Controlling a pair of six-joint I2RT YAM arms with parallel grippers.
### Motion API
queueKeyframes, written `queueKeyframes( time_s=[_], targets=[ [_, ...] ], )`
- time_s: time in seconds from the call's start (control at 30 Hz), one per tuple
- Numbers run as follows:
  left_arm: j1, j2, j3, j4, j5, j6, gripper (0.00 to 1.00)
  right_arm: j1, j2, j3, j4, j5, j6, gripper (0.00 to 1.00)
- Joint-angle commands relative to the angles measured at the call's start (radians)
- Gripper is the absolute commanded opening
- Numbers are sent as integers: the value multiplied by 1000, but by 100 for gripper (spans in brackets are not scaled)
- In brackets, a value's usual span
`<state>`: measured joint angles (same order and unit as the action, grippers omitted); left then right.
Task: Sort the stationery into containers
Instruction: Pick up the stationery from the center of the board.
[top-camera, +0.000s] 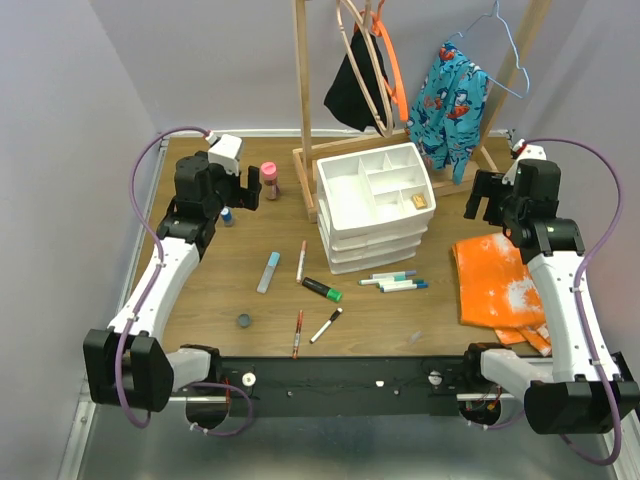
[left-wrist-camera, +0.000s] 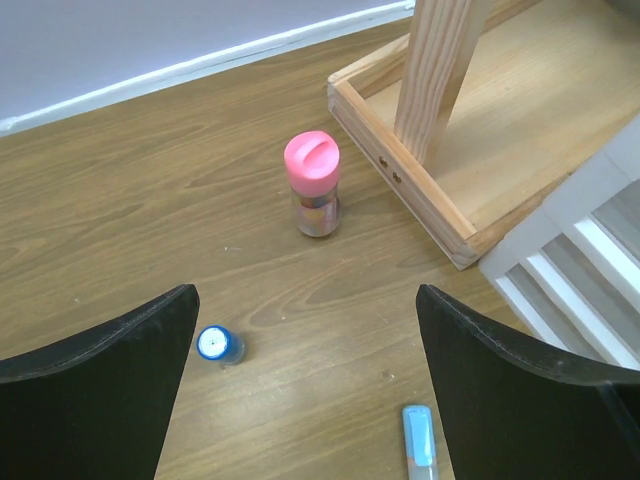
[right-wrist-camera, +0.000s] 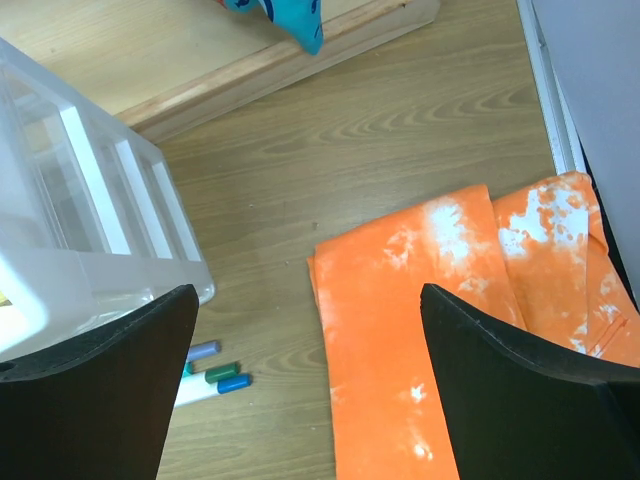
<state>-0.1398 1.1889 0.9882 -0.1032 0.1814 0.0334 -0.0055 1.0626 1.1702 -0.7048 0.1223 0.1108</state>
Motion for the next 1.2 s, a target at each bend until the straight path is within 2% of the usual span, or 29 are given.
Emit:
queueKeyframes(
  time_s=[0.0, 0.1, 0.13, 0.27, 0.37, 0.4, 0.5, 0.57, 0.73, 1.0, 1.17],
  targets=[
    [2, 55, 1, 86, 24, 22, 99, 1, 14, 0, 25, -6, -20, 100],
    [12, 115, 39, 96, -20, 37, 99, 1, 33, 54, -8, -116, -133, 100],
    [17, 150, 53, 91, -14, 51, 99, 1, 27, 45, 32, -115, -126, 100],
    [31, 260, 137, 36, 122, 128, 99, 1, 88, 62, 41, -115, -54, 100],
    [46, 372, 277, -77, 203, 146, 99, -1, 94, 54, 53, -161, -33, 100],
    [46, 402, 368, -155, 210, 151, 99, -1, 96, 51, 51, -176, -33, 100],
    [48, 500, 499, -228, 184, 168, 98, -1, 115, 48, 44, -207, -25, 100],
    [49, 543, 529, -233, 188, 203, 97, -1, 120, 45, 51, -211, -20, 100],
    [57, 682, 699, -372, 262, 243, 89, -1, 132, 55, 64, -216, -37, 100],
    [57, 767, 762, -467, 276, 321, 89, -1, 154, 62, 67, -228, -57, 100],
    [57, 804, 762, -472, 277, 338, 89, -1, 162, 52, 73, -228, -62, 100]
  ],
)
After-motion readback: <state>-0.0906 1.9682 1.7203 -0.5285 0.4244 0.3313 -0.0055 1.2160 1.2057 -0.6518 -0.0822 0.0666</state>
